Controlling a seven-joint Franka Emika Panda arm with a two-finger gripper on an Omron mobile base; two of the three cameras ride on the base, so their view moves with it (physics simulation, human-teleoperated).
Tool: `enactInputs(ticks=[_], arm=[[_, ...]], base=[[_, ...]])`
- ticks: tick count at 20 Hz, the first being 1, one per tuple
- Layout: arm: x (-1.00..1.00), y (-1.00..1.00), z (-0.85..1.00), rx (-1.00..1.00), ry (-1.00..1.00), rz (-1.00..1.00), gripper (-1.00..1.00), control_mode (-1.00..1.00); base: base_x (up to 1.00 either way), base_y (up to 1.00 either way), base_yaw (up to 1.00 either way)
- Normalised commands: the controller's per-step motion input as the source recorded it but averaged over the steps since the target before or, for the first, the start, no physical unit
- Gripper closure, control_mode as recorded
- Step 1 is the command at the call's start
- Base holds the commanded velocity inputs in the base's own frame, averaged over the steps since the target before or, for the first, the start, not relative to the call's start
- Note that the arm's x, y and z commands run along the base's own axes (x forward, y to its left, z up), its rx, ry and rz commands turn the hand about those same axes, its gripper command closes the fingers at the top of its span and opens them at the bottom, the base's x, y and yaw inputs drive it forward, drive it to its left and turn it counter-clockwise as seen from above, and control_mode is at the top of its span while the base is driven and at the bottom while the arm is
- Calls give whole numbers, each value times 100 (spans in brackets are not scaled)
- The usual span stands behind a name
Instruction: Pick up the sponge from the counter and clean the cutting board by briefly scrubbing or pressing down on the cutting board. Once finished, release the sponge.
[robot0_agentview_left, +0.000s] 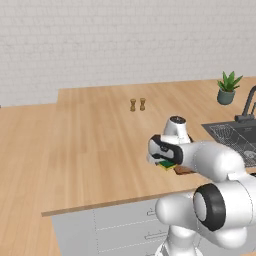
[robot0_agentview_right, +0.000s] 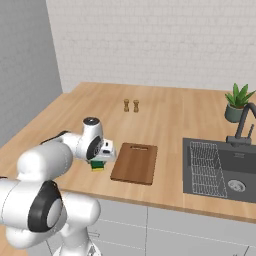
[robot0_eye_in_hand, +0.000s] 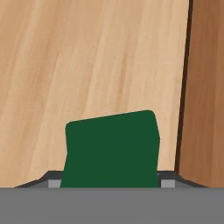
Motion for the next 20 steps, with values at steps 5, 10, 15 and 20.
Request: enactInputs(ticks=[5, 10, 15, 20], arm=[[0, -78, 17, 3, 2, -2, 100, -100], [3, -70, 0, 4, 1, 0, 100, -100], [16, -15, -5, 0, 1, -3, 100, -100], [2, -3, -35, -4, 0, -1, 100, -100]], base=[[0, 0, 0], [0, 0, 0], [0, 0, 0], [0, 0, 0]])
